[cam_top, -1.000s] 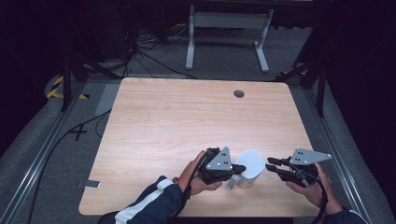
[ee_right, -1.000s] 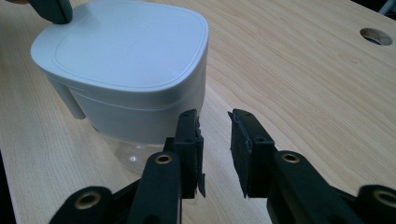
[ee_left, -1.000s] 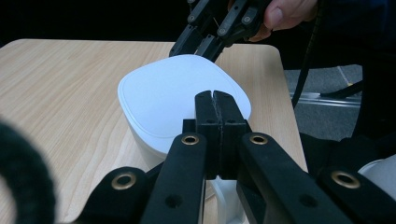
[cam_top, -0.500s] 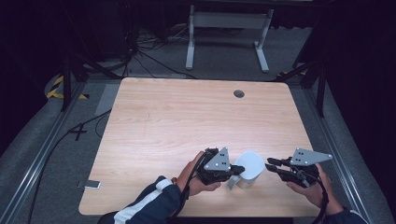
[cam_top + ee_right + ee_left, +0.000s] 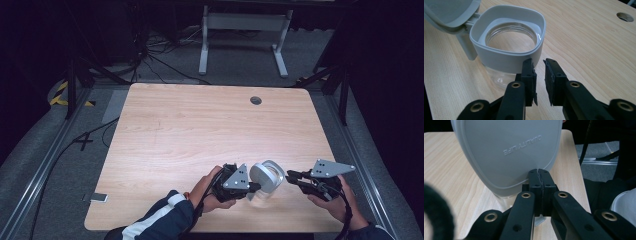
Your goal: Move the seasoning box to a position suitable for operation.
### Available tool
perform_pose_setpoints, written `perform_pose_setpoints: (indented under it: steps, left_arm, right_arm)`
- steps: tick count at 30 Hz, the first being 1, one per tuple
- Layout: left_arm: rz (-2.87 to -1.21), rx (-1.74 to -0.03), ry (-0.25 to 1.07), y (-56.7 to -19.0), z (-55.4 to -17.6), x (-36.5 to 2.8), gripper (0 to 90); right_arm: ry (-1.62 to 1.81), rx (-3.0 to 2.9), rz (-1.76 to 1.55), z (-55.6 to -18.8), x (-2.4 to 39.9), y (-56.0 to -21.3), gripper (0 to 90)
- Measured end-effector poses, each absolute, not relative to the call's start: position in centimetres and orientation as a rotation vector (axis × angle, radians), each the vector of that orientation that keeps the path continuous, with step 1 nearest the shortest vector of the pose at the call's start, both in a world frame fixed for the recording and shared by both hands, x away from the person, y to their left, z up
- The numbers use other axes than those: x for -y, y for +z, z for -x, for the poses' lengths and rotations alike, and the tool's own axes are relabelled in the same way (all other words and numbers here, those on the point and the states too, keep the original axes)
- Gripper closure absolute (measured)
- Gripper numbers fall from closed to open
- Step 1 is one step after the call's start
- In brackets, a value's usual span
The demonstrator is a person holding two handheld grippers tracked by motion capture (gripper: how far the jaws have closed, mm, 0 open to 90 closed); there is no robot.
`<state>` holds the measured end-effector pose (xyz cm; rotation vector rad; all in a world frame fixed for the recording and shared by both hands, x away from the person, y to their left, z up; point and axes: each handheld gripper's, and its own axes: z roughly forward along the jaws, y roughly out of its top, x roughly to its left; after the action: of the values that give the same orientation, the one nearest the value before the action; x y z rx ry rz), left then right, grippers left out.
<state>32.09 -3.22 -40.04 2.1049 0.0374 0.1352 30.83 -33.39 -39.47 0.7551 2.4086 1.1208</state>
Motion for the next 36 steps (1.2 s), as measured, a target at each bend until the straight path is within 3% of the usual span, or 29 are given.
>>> perform_pose_setpoints:
  steps: [11, 21, 28, 36]
  left_arm:
    - [-2.132, -0.050, 0.135, -40.6, -32.6, 2.9, 90.0]
    - [-2.141, -0.087, 0.139, -40.9, -32.9, 2.1, 90.0]
    - [-2.154, -0.125, 0.162, -41.1, -33.2, 0.6, 90.0]
    - [-2.168, -0.249, 0.226, -41.6, -34.2, -3.8, 88.2]
  right_arm:
    - [1.185, -2.350, -0.718, -30.3, 33.3, -37.8, 78.1]
    - [1.267, -2.359, -0.569, -28.3, 30.6, -36.3, 80.7]
    - [1.282, -2.379, -0.492, -27.0, 28.7, -35.7, 82.7]
    - [1.267, -2.370, -0.505, -27.2, 29.1, -35.6, 82.0]
